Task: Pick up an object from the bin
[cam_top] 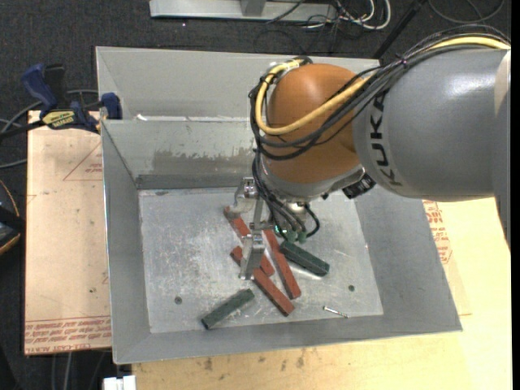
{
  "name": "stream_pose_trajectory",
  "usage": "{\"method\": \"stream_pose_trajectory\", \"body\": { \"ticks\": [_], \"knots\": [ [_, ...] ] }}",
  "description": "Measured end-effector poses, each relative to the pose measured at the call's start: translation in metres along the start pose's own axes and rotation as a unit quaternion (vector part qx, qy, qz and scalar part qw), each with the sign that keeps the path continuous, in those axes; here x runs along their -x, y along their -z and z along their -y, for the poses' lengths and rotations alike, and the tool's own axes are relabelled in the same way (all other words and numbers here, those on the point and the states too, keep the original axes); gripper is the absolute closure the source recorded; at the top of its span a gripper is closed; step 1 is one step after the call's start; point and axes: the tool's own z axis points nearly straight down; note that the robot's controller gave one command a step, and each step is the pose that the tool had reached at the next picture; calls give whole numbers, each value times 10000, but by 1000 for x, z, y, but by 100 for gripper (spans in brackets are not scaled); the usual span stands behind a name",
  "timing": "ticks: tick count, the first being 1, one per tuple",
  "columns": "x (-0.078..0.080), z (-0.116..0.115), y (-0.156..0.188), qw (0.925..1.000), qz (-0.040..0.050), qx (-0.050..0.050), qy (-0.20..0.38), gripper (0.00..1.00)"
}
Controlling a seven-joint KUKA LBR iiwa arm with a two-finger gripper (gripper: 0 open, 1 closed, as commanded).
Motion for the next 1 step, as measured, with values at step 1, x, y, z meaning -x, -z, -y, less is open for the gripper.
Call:
{"method": "stream_pose_trajectory", "body": {
  "ticks": [1],
  "knots": [
    [2,1,4,10000,40,5,-15,0]
  ]
}}
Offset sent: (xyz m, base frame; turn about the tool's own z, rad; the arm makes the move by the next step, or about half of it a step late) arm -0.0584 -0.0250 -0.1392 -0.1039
